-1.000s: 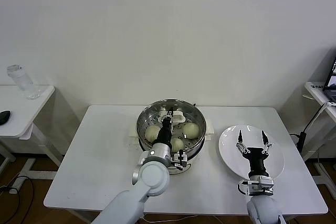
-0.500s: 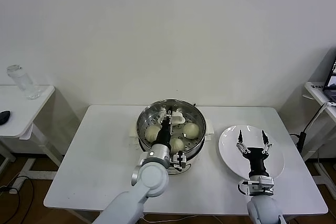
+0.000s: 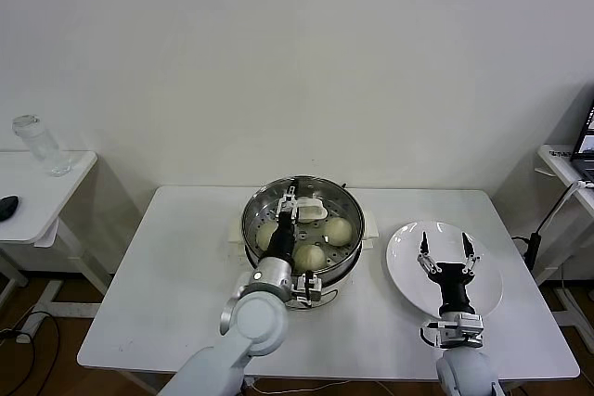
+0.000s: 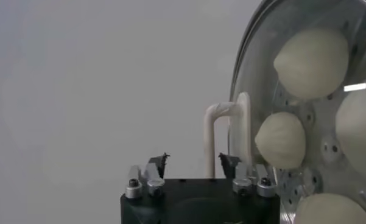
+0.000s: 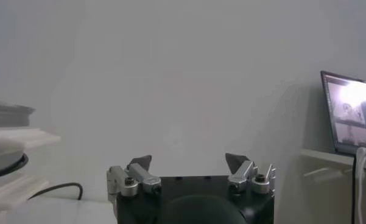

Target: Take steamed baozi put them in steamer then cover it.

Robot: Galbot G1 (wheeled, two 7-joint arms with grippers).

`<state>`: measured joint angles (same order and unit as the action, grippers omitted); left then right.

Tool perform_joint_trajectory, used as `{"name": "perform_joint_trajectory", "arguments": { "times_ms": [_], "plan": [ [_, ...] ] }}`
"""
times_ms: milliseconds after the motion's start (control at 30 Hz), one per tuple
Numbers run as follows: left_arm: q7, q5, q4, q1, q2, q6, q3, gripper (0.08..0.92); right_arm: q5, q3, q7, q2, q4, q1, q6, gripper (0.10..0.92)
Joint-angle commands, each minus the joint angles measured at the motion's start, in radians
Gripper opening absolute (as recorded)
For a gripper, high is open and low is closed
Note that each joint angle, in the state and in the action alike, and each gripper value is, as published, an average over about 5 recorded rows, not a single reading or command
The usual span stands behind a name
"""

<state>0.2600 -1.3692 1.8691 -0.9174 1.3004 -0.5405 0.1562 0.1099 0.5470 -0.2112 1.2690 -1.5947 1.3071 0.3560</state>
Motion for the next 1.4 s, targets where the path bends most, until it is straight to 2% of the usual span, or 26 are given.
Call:
{"name": "perform_joint_trajectory", "arguments": {
  "times_ms": [33,200,300,433,533,633,800,1000,1400],
  "plan": [
    [0.015,0.068,0.153,-0.073,-0.070,0.000,-0.006,0.794,0.000,-0.002,0.000,0.004,0.003,-0.004,0.001,0.823],
    [0.012,0.148,0.250,-0.126,-0.105,0.005,-0.044,0.822,0.001,-0.002,-0.001,0.001,-0.003,-0.006,0.000,0.823],
    [-0.018,0.240,0.335,-0.166,-0.135,0.018,-0.113,0.823,0.017,0.002,0.000,-0.002,-0.013,-0.002,-0.004,0.823],
    [-0.175,0.495,0.388,-0.234,-0.145,0.098,-0.326,0.823,0.099,0.000,-0.013,-0.020,-0.053,0.009,-0.076,0.823],
    [-0.308,0.778,0.338,-0.288,-0.121,0.243,-0.524,0.823,0.162,-0.004,-0.023,-0.040,-0.084,0.019,-0.135,0.823],
    [-0.362,1.042,0.257,-0.335,-0.087,0.382,-0.701,0.822,0.229,0.001,-0.012,-0.053,-0.112,0.031,-0.162,0.823],
    [-0.324,1.305,0.106,-0.400,-0.053,0.573,-0.862,0.823,0.323,0.004,0.007,-0.063,-0.143,0.049,-0.182,0.823],
    [-0.241,1.456,0.006,-0.454,-0.020,0.711,-0.895,0.823,0.349,-0.005,0.011,-0.065,-0.162,0.067,-0.208,0.823],
    [-0.204,1.460,0.004,-0.524,0.007,0.786,-0.852,0.823,0.342,-0.007,0.019,-0.059,-0.181,0.103,-0.204,0.823]
  ]
}}
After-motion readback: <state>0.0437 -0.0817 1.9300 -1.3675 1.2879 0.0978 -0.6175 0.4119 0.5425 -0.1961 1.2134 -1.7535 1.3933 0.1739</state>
